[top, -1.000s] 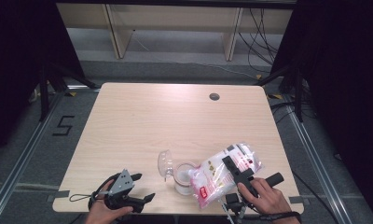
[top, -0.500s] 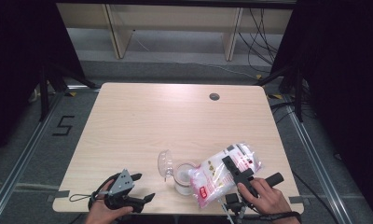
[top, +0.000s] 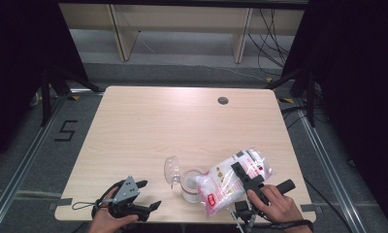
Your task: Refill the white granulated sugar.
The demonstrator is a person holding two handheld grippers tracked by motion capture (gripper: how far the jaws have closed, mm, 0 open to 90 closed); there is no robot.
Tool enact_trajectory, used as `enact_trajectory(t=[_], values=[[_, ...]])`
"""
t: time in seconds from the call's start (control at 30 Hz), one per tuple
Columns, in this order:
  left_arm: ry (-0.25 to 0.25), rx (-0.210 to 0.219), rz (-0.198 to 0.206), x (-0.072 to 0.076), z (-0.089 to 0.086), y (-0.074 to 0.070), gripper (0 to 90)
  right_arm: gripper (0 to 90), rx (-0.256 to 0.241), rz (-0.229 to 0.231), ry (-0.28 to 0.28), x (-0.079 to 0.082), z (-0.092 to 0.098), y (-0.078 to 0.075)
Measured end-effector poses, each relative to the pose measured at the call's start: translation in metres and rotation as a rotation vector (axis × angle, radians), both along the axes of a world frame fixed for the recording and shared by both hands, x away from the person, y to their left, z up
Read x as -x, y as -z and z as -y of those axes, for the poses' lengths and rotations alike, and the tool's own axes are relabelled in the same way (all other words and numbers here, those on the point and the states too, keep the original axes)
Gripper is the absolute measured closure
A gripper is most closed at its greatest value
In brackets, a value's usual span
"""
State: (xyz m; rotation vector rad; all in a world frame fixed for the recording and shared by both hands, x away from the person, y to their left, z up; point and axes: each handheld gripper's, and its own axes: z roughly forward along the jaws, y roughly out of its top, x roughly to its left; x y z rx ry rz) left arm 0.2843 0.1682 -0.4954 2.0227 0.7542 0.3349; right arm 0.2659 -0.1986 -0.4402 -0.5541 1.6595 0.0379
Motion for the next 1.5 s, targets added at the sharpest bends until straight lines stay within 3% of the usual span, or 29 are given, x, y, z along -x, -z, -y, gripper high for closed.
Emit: enact_trajectory(t=[0.07, 0.17, 1.0, 1.1, 1.5], values=[[0.007, -0.015, 0.001, -0.0003, -0.0010, -0.0004, 17.5, 56.3, -0.003, -0.009, 0.006, -0.0001, 0.0006, 0.0002], [0.005, -0.012, 0.001, -0.0003, -0.0010, -0.0004, 17.5, 56.4, 0.016, 0.000, -0.014, -0.0016, -0.0001, -0.0013], [0.000, 0.000, 0.000, 0.0000, 0.0000, 0.0000, 17.6, 57.1, 0.018, -0.008, -0.001, -0.0016, 0.0005, -0.0005], [0.007, -0.016, 0.002, -0.0004, -0.0011, -0.0004, 17.6, 57.1, 0.008, -0.014, 0.008, -0.0013, 0.0012, 0.0003], [0.004, -0.012, 0.003, -0.0001, -0.0008, -0.0002, 17.6, 57.3, -0.002, -0.017, 0.009, -0.0017, 0.0021, 0.0017]])
